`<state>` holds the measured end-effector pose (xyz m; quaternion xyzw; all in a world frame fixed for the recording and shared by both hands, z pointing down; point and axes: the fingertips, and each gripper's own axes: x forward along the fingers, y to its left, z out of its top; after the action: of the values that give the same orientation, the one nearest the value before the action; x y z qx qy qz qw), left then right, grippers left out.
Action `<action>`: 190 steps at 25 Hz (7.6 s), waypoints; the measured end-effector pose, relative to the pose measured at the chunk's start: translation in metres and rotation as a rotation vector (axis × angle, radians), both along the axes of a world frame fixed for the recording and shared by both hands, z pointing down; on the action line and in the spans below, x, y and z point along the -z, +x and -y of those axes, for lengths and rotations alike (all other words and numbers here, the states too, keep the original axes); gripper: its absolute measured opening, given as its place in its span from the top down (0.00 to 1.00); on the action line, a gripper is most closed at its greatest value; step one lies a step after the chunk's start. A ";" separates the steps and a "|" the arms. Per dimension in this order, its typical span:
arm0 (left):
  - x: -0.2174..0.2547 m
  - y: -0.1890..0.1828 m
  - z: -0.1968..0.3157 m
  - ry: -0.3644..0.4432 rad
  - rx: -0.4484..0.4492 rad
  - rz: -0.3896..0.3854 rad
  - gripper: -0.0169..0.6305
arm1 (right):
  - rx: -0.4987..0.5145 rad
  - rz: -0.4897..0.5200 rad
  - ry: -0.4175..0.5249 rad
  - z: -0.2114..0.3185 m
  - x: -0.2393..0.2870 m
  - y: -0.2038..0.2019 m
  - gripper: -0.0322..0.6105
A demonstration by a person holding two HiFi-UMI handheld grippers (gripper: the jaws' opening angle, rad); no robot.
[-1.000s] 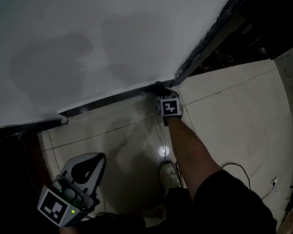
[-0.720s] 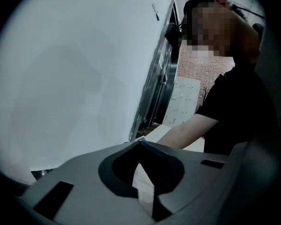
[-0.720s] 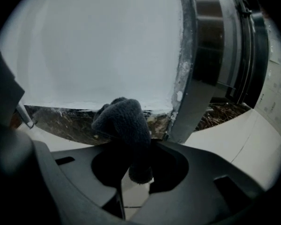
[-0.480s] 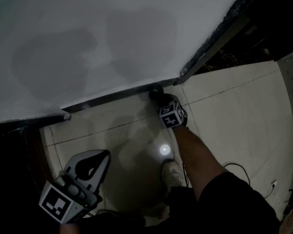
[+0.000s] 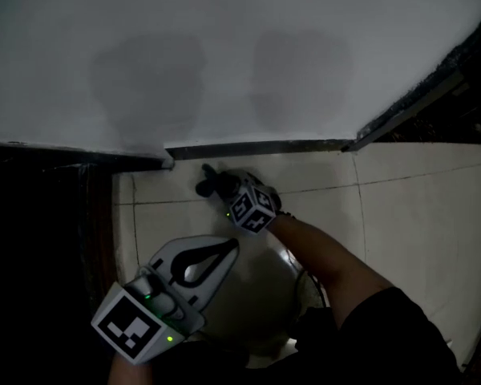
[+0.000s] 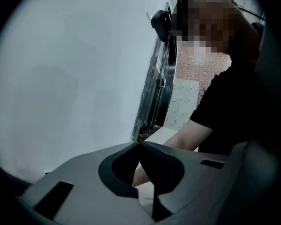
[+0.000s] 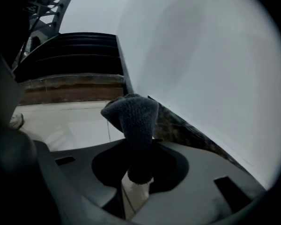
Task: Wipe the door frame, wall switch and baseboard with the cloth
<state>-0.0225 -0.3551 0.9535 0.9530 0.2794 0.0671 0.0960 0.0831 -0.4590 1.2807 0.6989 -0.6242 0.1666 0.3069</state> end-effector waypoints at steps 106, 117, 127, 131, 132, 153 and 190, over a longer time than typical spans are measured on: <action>-0.020 0.046 -0.059 0.100 -0.103 0.040 0.98 | -1.041 0.153 -0.026 -0.292 -0.008 0.239 0.81; 0.001 0.040 -0.025 0.064 0.037 -0.036 0.98 | -0.949 0.156 -0.146 -0.310 -0.015 0.219 0.81; -0.016 -0.040 0.132 -0.186 0.560 0.136 0.98 | -0.686 0.234 0.055 -0.236 0.151 0.091 0.81; -0.126 0.018 0.125 -0.295 0.563 0.059 0.98 | -0.679 0.072 0.164 -0.281 0.124 0.140 0.81; -0.176 0.044 0.118 -0.323 0.581 0.024 0.98 | -0.677 0.029 0.186 -0.300 0.094 0.165 0.81; 0.055 -0.070 0.105 -0.334 0.851 -0.235 0.98 | -0.541 -0.052 0.818 -0.329 0.515 0.094 0.81; 0.045 -0.073 0.180 -0.397 0.758 -0.310 0.98 | -0.731 -0.146 0.791 -0.321 0.490 0.049 0.82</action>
<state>-0.0958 -0.5354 0.9084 0.9500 -0.0708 -0.1709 0.2516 0.1321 -0.1376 0.7905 0.9423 -0.3326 -0.0343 -0.0149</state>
